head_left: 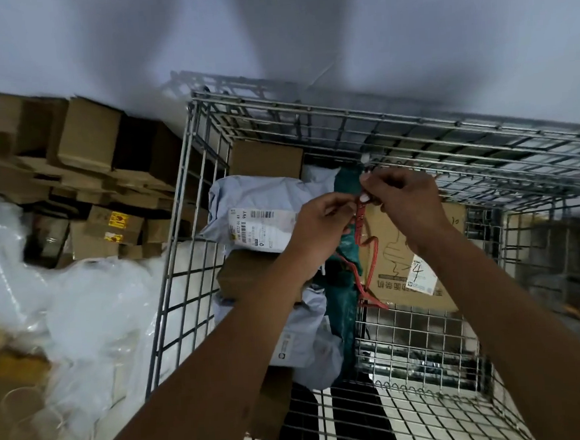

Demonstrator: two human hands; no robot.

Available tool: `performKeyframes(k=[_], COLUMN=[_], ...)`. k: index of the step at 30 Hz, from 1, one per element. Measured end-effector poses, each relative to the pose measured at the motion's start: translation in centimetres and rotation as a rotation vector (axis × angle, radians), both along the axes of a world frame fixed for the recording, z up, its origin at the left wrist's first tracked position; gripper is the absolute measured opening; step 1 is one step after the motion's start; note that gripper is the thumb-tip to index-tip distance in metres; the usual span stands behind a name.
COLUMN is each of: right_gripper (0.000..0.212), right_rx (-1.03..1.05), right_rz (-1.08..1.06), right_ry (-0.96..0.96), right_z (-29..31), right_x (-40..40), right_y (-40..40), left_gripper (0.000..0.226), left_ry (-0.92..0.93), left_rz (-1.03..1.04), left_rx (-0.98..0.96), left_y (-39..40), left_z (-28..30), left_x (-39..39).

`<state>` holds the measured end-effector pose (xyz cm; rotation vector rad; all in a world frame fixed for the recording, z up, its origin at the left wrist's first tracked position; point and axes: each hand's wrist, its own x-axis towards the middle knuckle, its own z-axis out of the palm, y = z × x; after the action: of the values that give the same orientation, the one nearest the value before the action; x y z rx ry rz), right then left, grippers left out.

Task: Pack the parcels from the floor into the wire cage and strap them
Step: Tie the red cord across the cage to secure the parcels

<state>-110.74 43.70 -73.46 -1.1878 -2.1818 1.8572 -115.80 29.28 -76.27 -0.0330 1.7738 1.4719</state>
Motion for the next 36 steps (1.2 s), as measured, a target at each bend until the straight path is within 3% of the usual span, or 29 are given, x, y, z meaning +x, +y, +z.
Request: performKeyframes(k=[4, 6, 11, 13, 17, 22, 26, 31, 36], right_gripper=[0.01, 0.013, 0.012, 0.011, 0.011, 0.016, 0.02, 0.019, 0.02], right_rx=[0.418, 0.562, 0.098, 0.083, 0.073, 0.24, 0.365, 0.537, 0.599], right_rz=[0.494, 0.61, 0.507, 0.434, 0.07, 0.044, 0.023, -0.129, -0.317], right_ry=[0.042, 0.067, 0.096, 0.111, 0.132, -0.026, -0.003, -0.028, 0.005], right_z=[0.9, 1.5, 1.8, 1.4, 0.3, -2.3, -3.5, -4.5, -4.8], right_x=[0.0, -0.1, 0.4, 0.7, 0.9, -0.5, -3.1, -5.4, -6.5], right_y=[1.1, 0.9, -0.8, -1.2, -0.7, -0.3, -1.2, -2.0, -2.7], left_gripper=[0.012, 0.017, 0.017, 0.019, 0.024, 0.037, 0.016, 0.024, 0.012], left_ry=[0.128, 0.15, -0.022, -0.109, -0.304, -0.217, -0.13, -0.178, -0.107], left_rz=[-0.036, -0.056, 0.086, 0.187, 0.481, 0.525, 0.442, 0.452, 0.5], left_rx=[-0.083, -0.119, -0.132, -0.082, 0.126, 0.112, -0.032, -0.151, -0.102], left_y=[-0.1, 0.0, 0.1, 0.4, 1.2, 2.1, 3.0, 4.5, 4.6], left_z=[0.2, 0.2, 0.6, 1.2, 1.9, 1.4, 1.2, -0.1, -1.0], left_x=[0.0, 0.1, -0.1, -0.2, -1.3, -4.0, -5.2, -6.3, -6.8])
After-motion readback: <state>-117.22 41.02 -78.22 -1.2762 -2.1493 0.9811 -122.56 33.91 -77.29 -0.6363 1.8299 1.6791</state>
